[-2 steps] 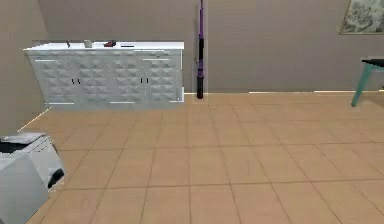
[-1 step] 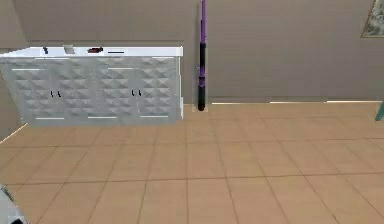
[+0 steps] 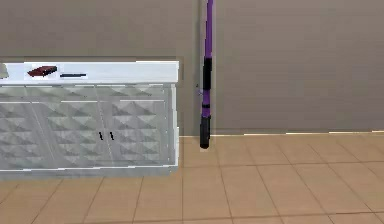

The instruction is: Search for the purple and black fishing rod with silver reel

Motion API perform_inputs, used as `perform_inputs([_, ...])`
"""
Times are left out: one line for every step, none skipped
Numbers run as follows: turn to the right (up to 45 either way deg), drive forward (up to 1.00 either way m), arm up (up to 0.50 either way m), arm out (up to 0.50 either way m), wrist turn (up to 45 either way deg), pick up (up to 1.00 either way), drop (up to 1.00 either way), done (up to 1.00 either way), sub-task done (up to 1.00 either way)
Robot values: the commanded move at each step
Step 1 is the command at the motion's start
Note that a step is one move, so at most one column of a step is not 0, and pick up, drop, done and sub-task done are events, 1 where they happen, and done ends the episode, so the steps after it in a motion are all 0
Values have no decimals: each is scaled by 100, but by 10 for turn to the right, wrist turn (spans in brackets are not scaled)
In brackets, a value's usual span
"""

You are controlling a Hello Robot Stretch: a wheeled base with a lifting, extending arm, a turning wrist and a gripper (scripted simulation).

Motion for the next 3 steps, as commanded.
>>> perform_inputs([30, 0, 0, 0, 0, 0, 0, 0, 0])
perform_inputs([0, 100, 0, 0, 0, 0, 0, 0, 0])
perform_inputs([30, 0, 0, 0, 0, 0, 0, 0, 0])
